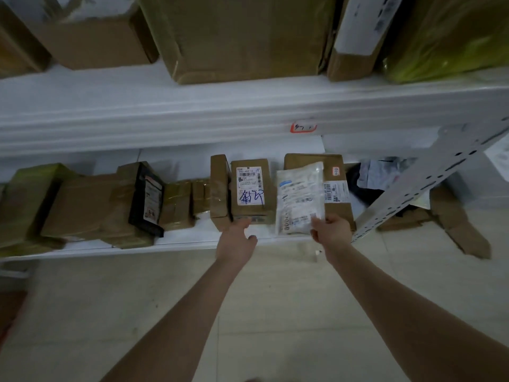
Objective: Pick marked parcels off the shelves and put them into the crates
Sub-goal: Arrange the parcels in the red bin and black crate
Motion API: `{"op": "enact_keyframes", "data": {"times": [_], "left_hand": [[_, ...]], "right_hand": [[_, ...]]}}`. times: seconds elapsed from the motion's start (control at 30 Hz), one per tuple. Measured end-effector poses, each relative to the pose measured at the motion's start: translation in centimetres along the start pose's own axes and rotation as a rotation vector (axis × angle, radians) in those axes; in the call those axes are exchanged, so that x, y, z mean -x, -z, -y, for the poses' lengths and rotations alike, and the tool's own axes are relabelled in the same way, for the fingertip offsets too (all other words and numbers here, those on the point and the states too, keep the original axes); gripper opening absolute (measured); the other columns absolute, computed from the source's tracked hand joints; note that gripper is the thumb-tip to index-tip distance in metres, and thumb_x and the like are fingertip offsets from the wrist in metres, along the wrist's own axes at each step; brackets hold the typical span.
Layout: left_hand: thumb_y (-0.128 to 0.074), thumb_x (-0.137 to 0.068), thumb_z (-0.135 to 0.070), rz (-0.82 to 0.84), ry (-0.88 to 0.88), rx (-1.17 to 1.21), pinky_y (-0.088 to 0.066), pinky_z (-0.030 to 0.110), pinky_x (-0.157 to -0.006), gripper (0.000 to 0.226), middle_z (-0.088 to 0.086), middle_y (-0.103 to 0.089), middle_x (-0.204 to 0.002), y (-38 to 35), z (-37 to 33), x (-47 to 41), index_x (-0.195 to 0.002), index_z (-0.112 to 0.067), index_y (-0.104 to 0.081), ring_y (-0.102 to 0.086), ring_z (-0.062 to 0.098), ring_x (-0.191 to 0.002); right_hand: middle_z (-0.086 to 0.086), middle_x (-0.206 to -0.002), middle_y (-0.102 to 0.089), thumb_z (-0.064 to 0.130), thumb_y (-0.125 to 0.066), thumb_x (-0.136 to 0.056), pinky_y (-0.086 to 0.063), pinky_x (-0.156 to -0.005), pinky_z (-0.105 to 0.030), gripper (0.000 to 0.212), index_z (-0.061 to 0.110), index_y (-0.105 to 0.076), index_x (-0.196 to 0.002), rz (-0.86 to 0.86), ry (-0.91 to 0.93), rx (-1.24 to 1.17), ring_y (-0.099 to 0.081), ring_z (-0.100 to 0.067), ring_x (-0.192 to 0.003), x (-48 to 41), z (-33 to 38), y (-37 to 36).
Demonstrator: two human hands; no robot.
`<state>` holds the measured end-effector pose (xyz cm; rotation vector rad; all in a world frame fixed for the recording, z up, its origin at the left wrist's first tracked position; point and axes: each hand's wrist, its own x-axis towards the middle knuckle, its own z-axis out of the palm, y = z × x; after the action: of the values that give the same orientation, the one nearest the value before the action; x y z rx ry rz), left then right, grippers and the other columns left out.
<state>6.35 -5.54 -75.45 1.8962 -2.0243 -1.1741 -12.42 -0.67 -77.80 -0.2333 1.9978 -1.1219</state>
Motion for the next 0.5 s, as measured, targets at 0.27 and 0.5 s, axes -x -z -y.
{"op": "enact_keyframes", "data": {"times": [0.27,0.5], "left_hand": [[-0.051,-0.093,-0.017,-0.037,-0.170,-0.364,-0.043,0.037,-0.100,0.062,0.001,-0.023,-0.156,-3.1,0.1,-4.3,-0.149,-0.015,-0.024,-0.031,0.022,-0.139],[-0.047,-0.094,-0.011,-0.053,-0.181,-0.489,-0.031,0.036,-0.114,0.066,0.005,-0.011,-0.159,-2.8,1.1,-6.0,-0.151,-0.011,-0.016,-0.017,0.023,-0.145]], "right_hand": [[-0.014,-0.108,-0.068,0.007,-0.052,-0.093,-0.056,-0.084,-0.044,0.024,0.008,-0.065,-0.113,-0.066,0.044,0.226,-0.066,-0.032,-0.094,-7.4,0.2,-2.6],[-0.012,-0.154,-0.022,0.034,-0.057,-0.092,-0.030,-0.110,-0.045,0.069,0.023,-0.020,-0.149,-0.132,0.358,0.996,-0.026,-0.034,-0.139,-5.6,0.3,-3.0]]}}
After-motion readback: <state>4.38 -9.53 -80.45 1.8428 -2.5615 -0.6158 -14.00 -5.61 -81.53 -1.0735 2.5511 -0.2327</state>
